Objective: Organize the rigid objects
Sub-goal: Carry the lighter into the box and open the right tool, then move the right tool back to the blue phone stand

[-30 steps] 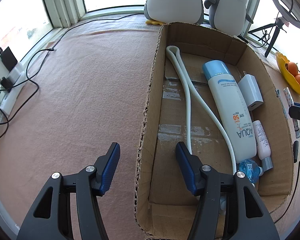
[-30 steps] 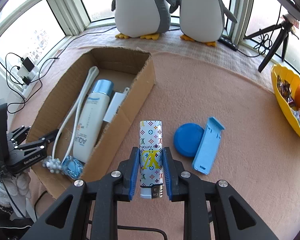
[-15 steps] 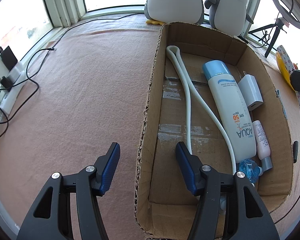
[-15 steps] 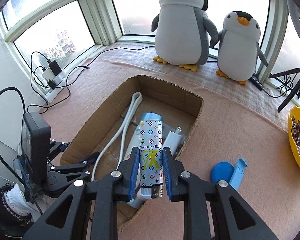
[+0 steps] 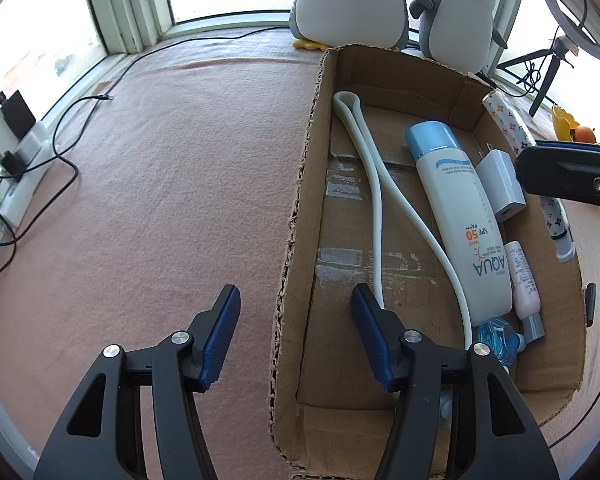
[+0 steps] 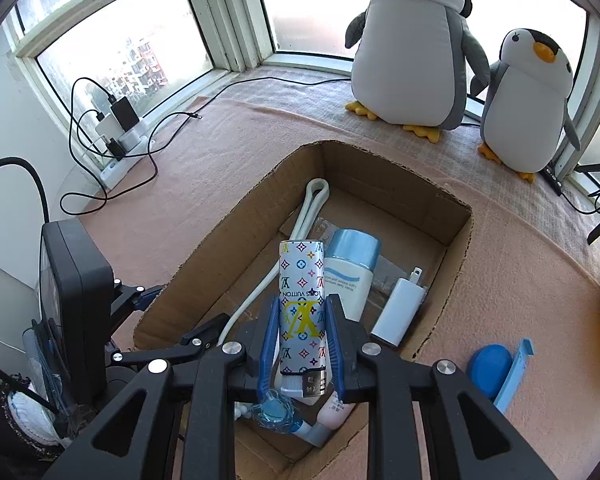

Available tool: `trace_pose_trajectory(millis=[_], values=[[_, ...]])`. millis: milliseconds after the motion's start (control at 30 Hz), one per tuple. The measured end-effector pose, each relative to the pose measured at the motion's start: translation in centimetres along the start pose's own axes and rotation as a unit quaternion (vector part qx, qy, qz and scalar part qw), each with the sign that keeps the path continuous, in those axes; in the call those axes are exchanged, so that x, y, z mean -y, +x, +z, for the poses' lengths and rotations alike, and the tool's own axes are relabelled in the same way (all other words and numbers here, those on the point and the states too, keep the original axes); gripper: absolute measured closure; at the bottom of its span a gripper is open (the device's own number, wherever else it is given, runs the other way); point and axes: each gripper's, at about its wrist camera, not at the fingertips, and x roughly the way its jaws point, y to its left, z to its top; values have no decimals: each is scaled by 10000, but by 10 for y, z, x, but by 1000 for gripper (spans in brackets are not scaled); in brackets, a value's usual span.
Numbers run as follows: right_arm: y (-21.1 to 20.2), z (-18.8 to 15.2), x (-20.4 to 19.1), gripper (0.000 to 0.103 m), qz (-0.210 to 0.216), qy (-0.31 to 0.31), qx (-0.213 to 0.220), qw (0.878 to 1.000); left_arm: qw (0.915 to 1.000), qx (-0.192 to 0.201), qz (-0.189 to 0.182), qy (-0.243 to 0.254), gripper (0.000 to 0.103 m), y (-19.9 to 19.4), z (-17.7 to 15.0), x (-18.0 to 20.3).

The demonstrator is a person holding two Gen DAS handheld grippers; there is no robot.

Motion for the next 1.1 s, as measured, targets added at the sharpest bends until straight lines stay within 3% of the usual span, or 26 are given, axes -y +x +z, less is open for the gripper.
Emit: trace_pose_trajectory(millis=[500,733,1100], values=[[16,-2,-1,82,45,159,-97,9998,10000,5,-6,-7,45,0,0,-1],[12,-3,3,69,1,216,-17,9998,10000,9,5,2,45,0,0,0],[-5,-15,21,68,123,513,136,9985,10000,12,19,13,45,0,0,1]])
